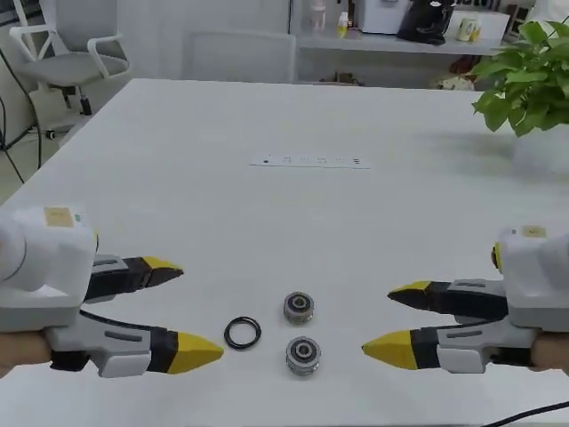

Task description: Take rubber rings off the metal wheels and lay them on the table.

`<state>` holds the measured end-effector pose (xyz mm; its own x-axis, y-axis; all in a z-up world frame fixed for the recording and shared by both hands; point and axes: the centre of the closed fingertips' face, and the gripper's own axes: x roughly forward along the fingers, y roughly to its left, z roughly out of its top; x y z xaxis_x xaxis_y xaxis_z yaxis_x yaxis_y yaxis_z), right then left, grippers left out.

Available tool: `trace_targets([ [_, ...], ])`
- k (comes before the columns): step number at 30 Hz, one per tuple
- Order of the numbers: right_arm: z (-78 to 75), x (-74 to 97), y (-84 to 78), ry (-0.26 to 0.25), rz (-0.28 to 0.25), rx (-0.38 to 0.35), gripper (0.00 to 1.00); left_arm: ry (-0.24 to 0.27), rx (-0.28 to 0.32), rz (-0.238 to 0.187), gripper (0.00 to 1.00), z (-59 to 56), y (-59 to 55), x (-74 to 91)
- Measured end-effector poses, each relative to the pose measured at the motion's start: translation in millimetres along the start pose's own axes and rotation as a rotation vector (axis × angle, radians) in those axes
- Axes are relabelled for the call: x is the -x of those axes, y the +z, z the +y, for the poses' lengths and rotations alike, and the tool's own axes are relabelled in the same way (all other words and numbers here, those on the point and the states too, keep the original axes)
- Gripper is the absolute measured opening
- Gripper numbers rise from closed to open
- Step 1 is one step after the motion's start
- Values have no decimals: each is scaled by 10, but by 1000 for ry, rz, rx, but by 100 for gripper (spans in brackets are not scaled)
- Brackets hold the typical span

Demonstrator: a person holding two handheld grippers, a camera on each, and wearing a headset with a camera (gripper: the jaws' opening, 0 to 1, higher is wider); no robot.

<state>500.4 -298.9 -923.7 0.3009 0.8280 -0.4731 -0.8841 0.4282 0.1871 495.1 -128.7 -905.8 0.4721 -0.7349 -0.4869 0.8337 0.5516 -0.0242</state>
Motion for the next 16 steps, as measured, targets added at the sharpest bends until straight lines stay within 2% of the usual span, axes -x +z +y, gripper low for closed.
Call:
trace_targets([
  [8,-48,72,-68,-19,2,-3,66,15,25,9,76,3,-30,55],
  [16,-88,141,-112,-38,-13,-22,68,11,39,15,77,-23,-74,50],
])
